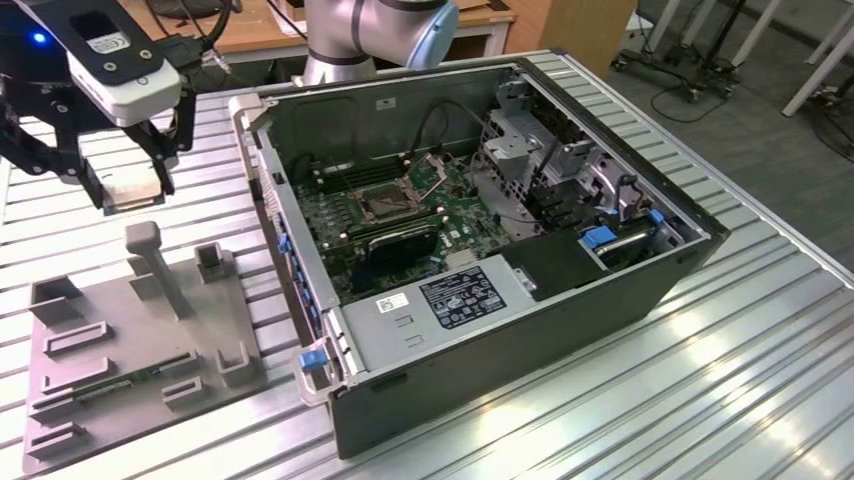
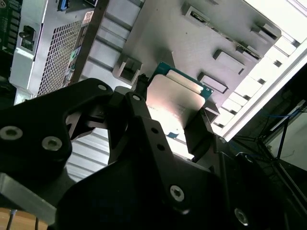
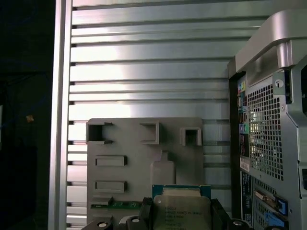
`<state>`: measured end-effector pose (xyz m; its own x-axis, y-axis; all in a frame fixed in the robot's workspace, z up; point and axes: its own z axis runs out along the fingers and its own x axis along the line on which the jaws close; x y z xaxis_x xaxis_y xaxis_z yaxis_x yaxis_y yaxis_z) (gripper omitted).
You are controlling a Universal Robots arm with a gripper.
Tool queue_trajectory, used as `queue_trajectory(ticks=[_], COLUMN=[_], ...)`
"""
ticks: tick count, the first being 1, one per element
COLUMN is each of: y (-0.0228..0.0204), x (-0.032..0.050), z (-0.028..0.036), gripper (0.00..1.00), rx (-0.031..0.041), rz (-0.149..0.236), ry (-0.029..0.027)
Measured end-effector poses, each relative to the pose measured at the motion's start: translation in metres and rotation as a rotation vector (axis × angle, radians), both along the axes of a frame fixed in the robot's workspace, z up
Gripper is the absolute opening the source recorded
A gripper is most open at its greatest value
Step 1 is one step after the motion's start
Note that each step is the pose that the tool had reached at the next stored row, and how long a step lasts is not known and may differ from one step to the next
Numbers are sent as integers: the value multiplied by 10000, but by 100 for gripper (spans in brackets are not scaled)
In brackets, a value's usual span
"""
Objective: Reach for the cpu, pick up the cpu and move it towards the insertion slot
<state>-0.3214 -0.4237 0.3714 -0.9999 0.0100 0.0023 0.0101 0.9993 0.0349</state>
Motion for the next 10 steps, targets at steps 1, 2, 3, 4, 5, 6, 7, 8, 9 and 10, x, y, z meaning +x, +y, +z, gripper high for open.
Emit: queue_trajectory(ticks=[1, 2, 3, 4, 5, 6, 7, 8, 9, 10], y=[0, 0, 1, 3, 3, 4, 5, 5, 5, 6], x=[17, 38, 65, 94, 116, 133, 147, 158, 170, 186], z=[1, 2, 2, 1, 1, 1, 2, 2, 2, 2], gripper=[55, 55, 55, 55, 55, 55, 55, 55, 55, 55], rx=[0, 4, 5, 6, 7, 7, 6, 6, 6, 6], rz=[0, 0, -2, -2, -2, -2, -1, -1, -1, -2], ry=[1, 2, 2, 2, 2, 2, 2, 2, 2, 3])
